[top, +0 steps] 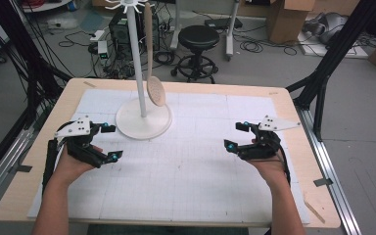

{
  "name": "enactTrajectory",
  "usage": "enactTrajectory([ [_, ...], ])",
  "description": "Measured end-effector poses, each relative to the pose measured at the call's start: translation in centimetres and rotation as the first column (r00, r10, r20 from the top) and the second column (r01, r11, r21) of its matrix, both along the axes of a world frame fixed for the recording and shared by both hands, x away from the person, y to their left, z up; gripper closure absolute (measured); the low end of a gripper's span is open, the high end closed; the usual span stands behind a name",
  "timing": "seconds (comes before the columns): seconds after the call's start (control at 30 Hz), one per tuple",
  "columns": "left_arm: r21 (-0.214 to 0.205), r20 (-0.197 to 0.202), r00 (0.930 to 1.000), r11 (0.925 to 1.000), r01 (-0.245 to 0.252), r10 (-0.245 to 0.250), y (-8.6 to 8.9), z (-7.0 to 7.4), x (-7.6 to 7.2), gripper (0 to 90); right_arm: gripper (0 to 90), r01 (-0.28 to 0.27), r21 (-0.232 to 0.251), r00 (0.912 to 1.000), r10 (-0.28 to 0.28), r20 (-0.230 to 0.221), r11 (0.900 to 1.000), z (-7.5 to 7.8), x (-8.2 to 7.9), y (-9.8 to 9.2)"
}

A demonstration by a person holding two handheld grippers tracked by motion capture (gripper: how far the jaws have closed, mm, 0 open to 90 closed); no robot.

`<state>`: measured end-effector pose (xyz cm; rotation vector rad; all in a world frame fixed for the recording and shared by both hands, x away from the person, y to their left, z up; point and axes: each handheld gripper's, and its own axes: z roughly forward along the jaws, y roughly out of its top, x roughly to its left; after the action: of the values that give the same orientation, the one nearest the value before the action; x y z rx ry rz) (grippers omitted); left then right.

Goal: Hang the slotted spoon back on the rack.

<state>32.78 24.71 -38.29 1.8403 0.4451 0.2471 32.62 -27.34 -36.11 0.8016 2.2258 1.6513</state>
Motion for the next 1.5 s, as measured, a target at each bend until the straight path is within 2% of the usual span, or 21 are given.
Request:
enactTrajectory([
  [0.23, -0.017, 0.004, 1.0000, 0.9998, -0.007, 0.007, 0.3, 0.0, 0.1, 3.9, 11.5, 0.009, -0.013, 0.9990, -0.009, -0.043, 0.9999, -1.9, -0.4, -0.1],
  [0.57, -0.043, 0.009, 0.9999, 0.9990, -0.013, 0.013, 0.7, 0.0, 0.3, 3.9, 10.0, 0.022, -0.029, 0.9967, -0.024, -0.077, 0.9993, -3.3, -0.4, -0.6],
  [0.77, -0.043, 0.010, 0.9999, 0.9990, -0.011, 0.011, 0.6, 0.0, 0.3, 4.0, 10.0, 0.037, -0.011, 0.9961, -0.038, -0.080, 0.9993, -3.3, -0.4, -1.0],
  [0.93, -0.040, 0.013, 0.9999, 0.9992, -0.005, 0.005, 0.5, 0.0, 0.2, 3.9, 10.0, 0.040, -0.023, 0.9963, -0.041, -0.075, 0.9990, -3.3, -0.5, -0.9],
  [1.5, -0.029, 0.007, 1.0000, 0.9996, -0.004, 0.005, 0.4, -0.2, 0.4, 3.9, 10.1, 0.048, -0.021, 0.9955, -0.049, -0.081, 0.9987, -3.4, -0.3, -1.1],
])
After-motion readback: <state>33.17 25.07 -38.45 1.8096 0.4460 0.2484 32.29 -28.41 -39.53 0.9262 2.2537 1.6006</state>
